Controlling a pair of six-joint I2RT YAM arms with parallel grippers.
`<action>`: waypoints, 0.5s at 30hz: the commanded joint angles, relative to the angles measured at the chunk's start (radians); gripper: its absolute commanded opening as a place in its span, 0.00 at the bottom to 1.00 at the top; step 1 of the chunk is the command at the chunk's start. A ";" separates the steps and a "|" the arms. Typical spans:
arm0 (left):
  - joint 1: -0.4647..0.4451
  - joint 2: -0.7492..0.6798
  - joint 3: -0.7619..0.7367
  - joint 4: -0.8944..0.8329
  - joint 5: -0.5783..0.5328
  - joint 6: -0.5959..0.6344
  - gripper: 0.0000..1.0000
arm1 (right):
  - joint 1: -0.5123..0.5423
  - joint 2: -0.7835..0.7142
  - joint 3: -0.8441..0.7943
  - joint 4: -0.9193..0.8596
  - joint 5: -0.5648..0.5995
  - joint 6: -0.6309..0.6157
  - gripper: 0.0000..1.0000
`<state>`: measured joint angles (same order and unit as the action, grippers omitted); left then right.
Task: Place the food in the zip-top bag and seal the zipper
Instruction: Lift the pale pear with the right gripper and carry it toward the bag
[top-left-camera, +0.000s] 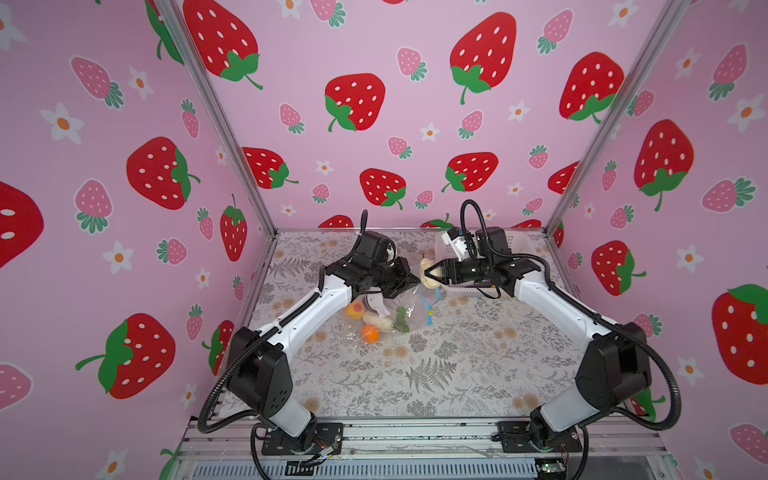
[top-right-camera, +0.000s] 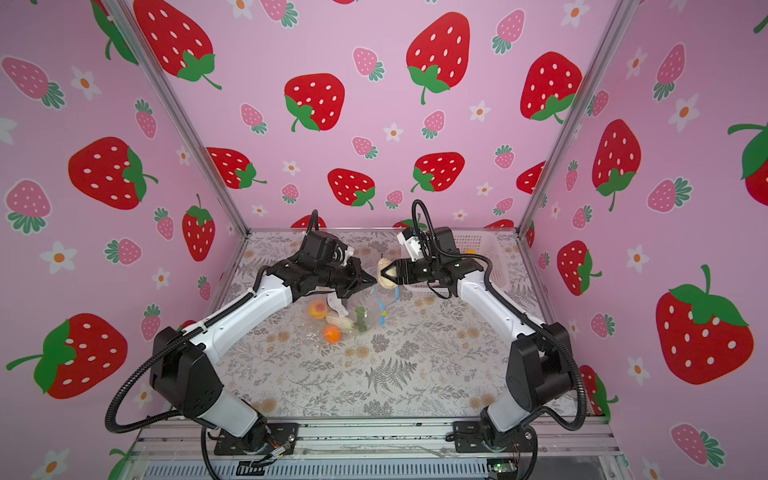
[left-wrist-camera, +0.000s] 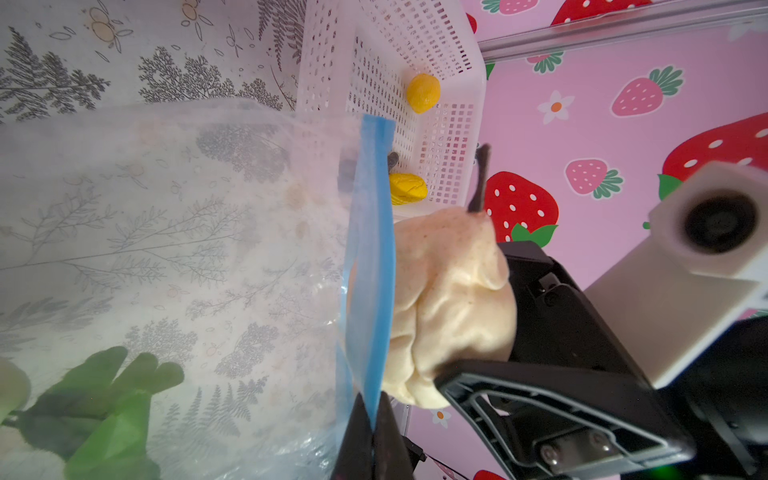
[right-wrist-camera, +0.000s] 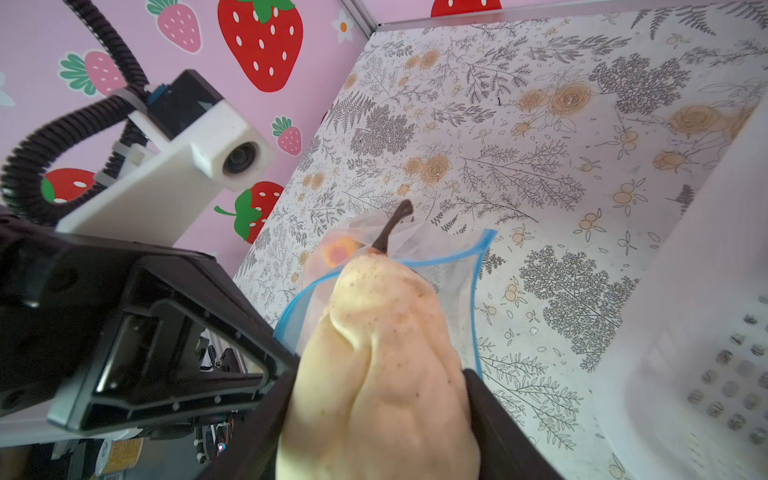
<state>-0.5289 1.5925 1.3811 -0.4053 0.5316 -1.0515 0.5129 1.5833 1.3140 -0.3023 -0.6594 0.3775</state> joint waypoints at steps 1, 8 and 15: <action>-0.007 -0.018 0.047 -0.011 -0.004 -0.005 0.00 | 0.009 0.010 0.011 -0.046 -0.008 -0.041 0.59; -0.007 -0.019 0.045 -0.010 -0.004 -0.004 0.00 | 0.022 0.020 0.016 -0.070 -0.005 -0.056 0.59; -0.008 -0.023 0.045 -0.011 -0.004 -0.004 0.00 | 0.036 0.043 0.036 -0.113 0.026 -0.081 0.59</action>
<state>-0.5312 1.5921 1.3811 -0.4107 0.5312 -1.0515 0.5407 1.6104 1.3197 -0.3809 -0.6422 0.3317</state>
